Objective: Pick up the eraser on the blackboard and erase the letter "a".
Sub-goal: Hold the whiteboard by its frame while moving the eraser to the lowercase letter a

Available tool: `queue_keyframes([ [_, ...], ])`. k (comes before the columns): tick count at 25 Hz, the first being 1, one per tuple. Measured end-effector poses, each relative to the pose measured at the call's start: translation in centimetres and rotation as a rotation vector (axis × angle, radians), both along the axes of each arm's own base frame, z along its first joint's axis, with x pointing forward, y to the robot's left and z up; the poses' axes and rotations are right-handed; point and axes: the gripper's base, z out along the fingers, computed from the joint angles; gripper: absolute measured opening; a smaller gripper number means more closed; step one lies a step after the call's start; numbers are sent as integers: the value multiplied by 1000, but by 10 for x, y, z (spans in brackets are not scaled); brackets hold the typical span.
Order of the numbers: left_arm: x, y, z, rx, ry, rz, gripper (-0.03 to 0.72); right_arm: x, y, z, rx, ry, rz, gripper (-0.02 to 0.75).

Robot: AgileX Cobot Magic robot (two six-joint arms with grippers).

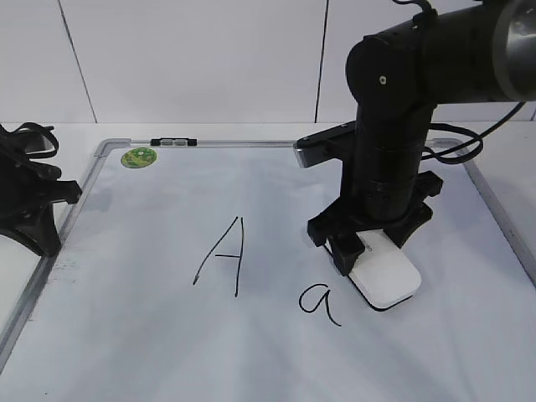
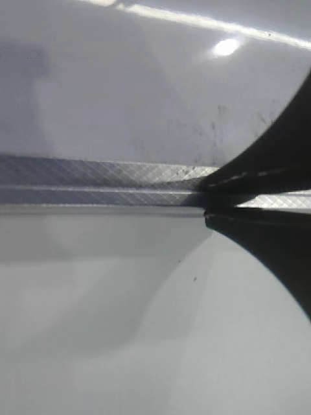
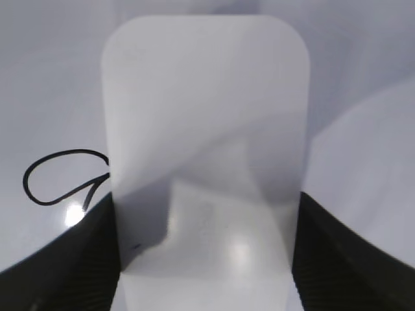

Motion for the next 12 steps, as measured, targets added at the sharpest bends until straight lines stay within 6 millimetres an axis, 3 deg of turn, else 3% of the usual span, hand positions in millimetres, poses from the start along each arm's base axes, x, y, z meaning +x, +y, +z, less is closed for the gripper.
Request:
queue_keyframes([
  [12, 0, 0, 0, -1, 0, 1, 30, 0, 1, -7, -4, 26, -9, 565],
])
